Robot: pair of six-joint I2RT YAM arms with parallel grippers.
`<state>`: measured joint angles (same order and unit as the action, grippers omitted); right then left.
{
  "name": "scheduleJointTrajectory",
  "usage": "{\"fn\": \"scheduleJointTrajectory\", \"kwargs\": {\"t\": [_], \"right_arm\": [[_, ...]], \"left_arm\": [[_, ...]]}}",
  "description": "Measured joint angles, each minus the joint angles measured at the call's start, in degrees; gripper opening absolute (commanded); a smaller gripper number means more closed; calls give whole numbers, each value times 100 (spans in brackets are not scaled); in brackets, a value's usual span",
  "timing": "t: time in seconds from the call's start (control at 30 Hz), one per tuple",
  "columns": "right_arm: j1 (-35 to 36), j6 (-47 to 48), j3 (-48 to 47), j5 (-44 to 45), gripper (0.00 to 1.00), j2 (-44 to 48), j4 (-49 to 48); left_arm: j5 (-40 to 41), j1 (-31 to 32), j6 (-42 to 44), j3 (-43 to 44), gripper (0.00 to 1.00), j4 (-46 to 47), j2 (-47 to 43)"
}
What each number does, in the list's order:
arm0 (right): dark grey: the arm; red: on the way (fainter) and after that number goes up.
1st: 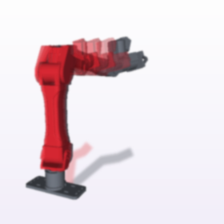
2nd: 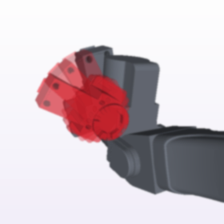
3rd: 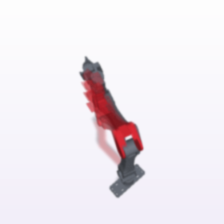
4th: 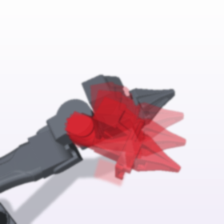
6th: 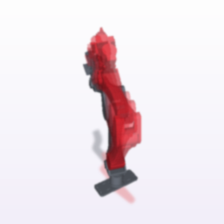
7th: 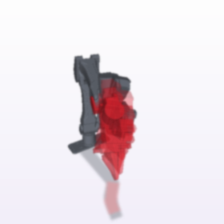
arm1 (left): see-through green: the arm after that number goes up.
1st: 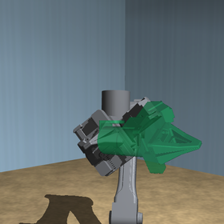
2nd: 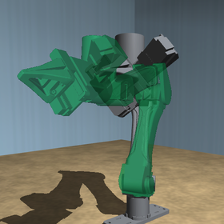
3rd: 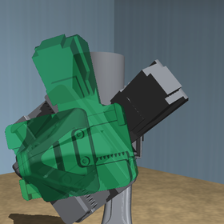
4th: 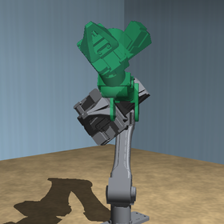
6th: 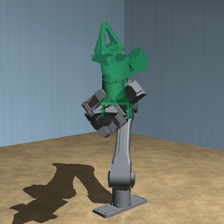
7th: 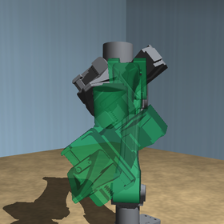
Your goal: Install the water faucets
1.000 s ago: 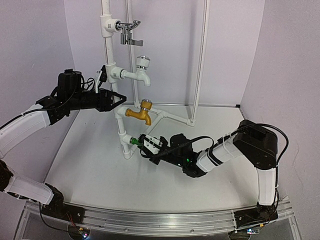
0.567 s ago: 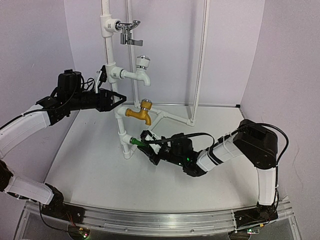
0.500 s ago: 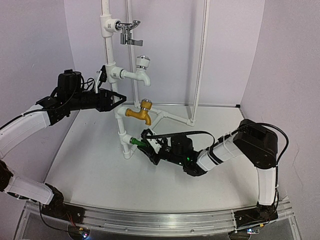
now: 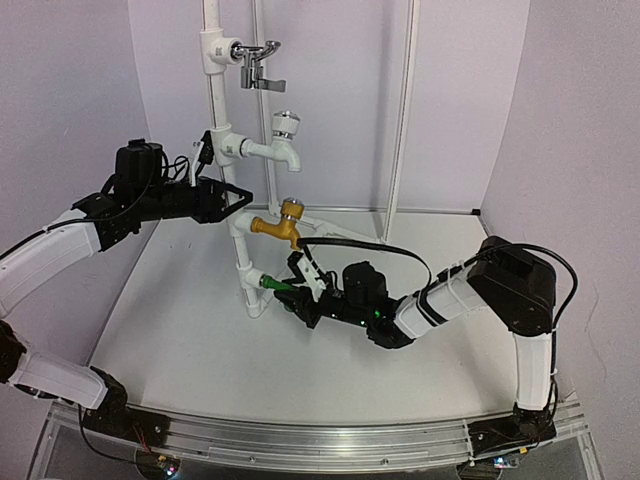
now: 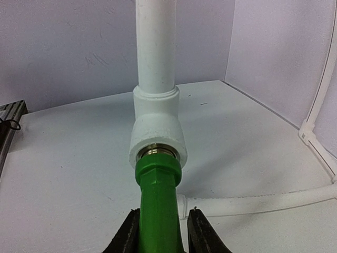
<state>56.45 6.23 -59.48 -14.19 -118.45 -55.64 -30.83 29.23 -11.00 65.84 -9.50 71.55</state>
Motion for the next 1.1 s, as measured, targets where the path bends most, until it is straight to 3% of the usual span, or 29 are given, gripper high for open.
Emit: {"fn": "scheduleJointTrajectory", "kwargs": {"t": [1.1], "right_arm": [[-296, -2570, -250, -745, 0, -262, -84]], "left_arm": [[482, 125, -168, -166, 0, 403, -2]]}}
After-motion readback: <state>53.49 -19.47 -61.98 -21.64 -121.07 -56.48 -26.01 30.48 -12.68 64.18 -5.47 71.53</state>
